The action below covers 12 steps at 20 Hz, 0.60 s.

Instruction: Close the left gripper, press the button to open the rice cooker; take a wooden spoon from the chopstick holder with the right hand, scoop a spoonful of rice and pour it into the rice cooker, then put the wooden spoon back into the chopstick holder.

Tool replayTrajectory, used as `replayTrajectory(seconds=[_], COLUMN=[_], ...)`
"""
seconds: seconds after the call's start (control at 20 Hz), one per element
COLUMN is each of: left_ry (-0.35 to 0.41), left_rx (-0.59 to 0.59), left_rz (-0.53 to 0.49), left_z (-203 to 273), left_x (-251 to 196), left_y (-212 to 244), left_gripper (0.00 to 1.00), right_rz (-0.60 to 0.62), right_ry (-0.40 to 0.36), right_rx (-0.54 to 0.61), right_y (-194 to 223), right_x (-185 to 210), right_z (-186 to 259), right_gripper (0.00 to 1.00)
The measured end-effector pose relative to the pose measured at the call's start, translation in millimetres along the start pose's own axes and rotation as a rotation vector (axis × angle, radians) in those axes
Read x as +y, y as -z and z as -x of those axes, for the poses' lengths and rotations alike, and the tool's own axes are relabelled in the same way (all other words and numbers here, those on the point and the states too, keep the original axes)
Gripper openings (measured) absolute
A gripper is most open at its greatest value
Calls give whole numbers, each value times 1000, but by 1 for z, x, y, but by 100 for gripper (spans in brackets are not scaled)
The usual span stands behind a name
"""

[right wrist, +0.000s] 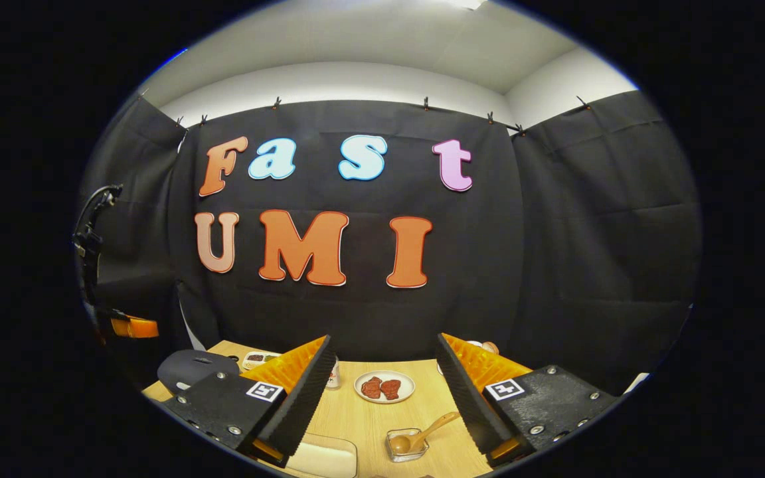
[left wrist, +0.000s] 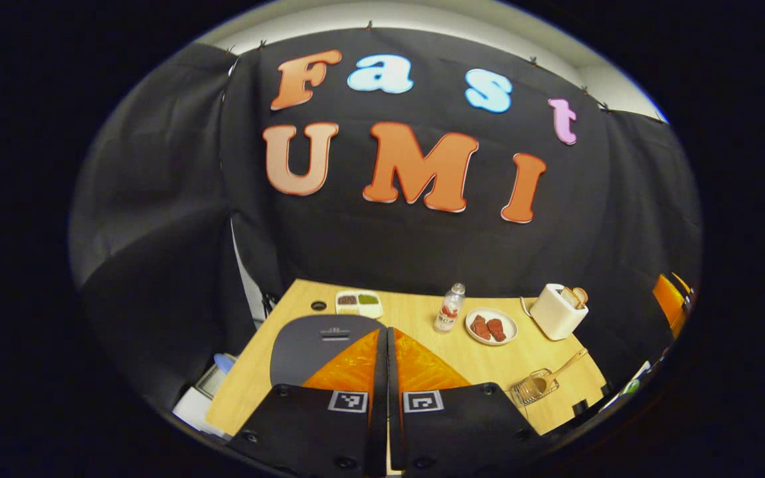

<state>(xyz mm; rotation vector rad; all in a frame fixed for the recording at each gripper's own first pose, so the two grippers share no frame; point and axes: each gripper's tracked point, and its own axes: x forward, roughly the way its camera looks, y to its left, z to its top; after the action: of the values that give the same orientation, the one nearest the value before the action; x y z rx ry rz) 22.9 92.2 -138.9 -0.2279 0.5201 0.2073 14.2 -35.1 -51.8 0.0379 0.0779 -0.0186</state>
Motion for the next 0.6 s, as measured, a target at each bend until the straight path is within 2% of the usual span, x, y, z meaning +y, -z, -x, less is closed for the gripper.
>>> replayTrajectory(seconds=[0.1, 0.2, 0.25, 0.35, 0.4, 0.6], left_ry=[-19, 2, -7, -45, -43, -45], left_rx=[94, 206, 263, 361, 413, 541], left_rz=[39, 123, 152, 189, 217, 299], left_z=[-12, -20, -27, -39, -44, -58], left_x=[13, 11, 17, 30, 31, 31], left_y=[13, 30, 41, 63, 76, 114], left_gripper=[6, 2, 6, 3, 6, 6], right_rz=[-26, -30, -24, -7, 3, 12], right_ry=[4, 8, 13, 19, 22, 9], right_rx=[37, 70, 85, 101, 112, 148], right_y=[16, 32, 39, 50, 56, 71], right_x=[-12, -24, -30, -39, -42, -41], right_z=[-9, -18, -21, -25, -27, -32], right_gripper=[95, 97, 97, 95, 95, 95])
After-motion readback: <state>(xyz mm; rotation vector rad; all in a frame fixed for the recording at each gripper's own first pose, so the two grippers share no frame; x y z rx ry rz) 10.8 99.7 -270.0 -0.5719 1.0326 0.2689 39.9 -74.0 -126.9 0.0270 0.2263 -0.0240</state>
